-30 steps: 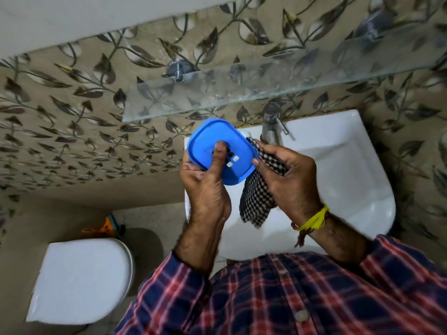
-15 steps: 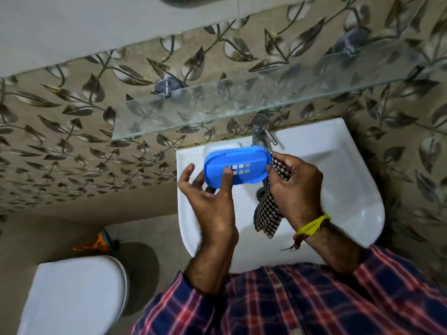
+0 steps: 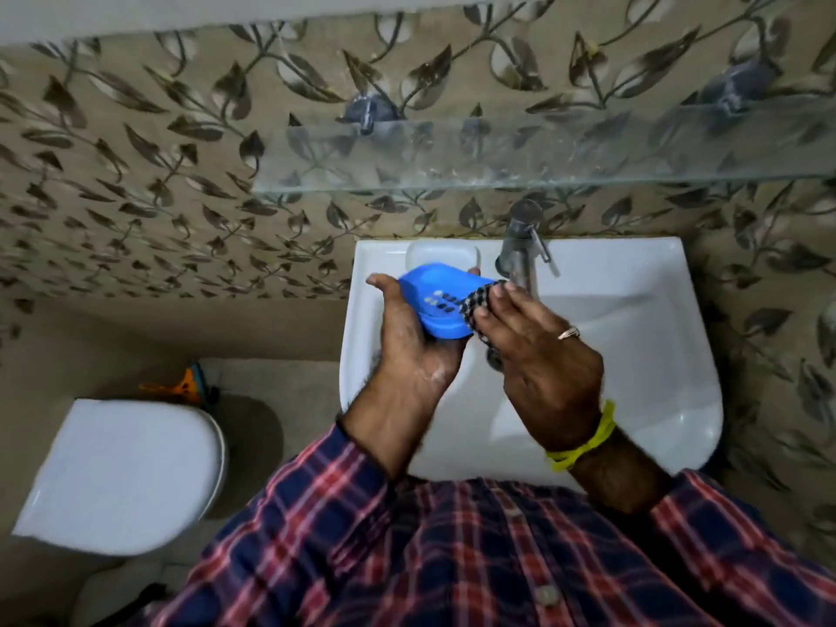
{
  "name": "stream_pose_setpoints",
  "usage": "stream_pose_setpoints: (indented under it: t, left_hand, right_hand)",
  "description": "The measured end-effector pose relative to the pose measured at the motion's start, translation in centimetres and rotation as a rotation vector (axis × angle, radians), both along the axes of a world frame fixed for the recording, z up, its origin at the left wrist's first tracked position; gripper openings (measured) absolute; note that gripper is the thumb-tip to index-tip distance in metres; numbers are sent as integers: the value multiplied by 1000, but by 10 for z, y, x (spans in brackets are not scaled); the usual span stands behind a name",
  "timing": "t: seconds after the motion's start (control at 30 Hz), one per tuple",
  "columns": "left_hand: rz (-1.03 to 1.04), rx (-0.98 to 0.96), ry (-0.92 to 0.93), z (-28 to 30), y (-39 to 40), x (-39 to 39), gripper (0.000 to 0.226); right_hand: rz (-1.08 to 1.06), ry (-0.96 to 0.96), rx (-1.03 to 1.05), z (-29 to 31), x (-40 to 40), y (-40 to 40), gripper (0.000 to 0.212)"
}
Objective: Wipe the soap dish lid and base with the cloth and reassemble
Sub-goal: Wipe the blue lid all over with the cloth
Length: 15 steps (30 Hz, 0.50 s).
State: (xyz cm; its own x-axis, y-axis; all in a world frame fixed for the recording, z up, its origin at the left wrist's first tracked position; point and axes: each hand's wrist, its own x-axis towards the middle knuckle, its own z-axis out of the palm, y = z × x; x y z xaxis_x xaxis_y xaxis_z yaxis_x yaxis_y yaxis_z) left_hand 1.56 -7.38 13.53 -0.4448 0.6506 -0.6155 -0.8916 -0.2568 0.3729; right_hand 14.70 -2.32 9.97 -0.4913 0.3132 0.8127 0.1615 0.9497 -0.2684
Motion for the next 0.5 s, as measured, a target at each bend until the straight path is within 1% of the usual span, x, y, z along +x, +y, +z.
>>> stream_pose_setpoints:
  t: [0.07, 0.1, 0.13, 0.17, 0.2, 0.23, 0.27, 0.3, 0.33, 0.4, 0.5]
  left_hand:
    - [4, 64, 50, -5, -2, -5, 93]
    - [-4, 80, 85, -8, -3, -6, 94]
    - [-17, 87, 119, -12, -5, -6, 95]
    - [-28, 94, 144, -17, -7, -7, 94]
    - [-38, 107, 164, -20, -9, -6, 90]
    - [-50, 127, 180, -23, -12, -6, 86]
    - [-69, 150, 195, -27, -15, -5, 81]
    - [-97, 168, 211, -30, -18, -4, 77]
    - [-133, 176, 230, -32, -22, -4, 72]
    - [-203, 167, 260, -33, -26, -3, 65]
    - [-258, 128, 307, -29, -22, 4, 62]
  right_hand:
    - [81, -69, 10, -7, 6, 4, 28]
    - [114, -122, -27, -8, 7, 7, 30]
    - [131, -164, -122, -8, 7, 10, 35]
    - [116, -177, -280, -6, 5, 13, 40]
    - [58, -153, -488, -3, 2, 16, 43]
    - [-13, -104, -698, 4, -1, 19, 42]
    - [-66, -52, -860, 11, -3, 23, 37]
    - [-91, -12, -954, 17, -3, 27, 29]
    - [-94, 12, -991, 24, -2, 31, 26]
    - [-74, 25, -938, 39, -2, 31, 24]
    - [-20, -69, -660, 56, -16, 16, 22]
